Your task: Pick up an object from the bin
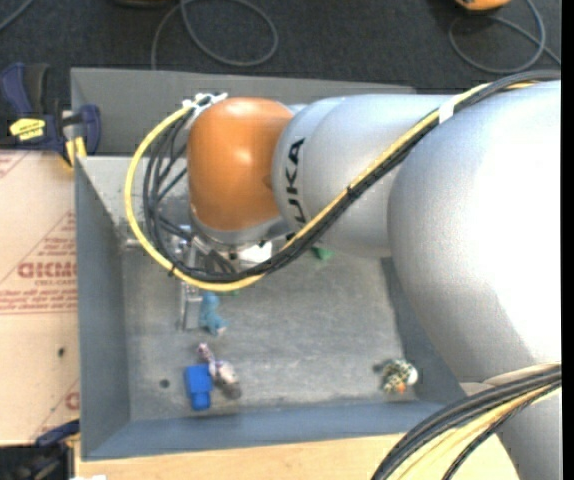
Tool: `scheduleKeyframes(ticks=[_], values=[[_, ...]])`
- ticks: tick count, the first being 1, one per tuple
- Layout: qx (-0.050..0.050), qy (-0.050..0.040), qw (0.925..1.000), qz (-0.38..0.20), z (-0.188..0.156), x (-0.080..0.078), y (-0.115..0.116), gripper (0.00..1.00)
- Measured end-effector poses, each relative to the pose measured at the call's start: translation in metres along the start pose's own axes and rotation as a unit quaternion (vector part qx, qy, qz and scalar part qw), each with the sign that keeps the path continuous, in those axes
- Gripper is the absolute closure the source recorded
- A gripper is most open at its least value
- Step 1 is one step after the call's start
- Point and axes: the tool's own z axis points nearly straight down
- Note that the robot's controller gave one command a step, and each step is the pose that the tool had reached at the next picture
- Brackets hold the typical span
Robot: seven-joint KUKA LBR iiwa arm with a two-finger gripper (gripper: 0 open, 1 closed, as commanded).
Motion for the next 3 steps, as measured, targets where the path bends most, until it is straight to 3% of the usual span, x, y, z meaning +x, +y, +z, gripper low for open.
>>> scheduleKeyframes(ticks=[1, 2, 3], values=[[-0.001, -0.0034, 1.0, 0.002, -0.005, -0.002, -0.001, 0.0], [-0.002, -0.0061, 0.9996, -0.028, 0.01, 0.012, -0.023, 0.0], [0.0, -0.003, 0.9996, -0.027, 0.021, 0.043, -0.063, 0.0]])
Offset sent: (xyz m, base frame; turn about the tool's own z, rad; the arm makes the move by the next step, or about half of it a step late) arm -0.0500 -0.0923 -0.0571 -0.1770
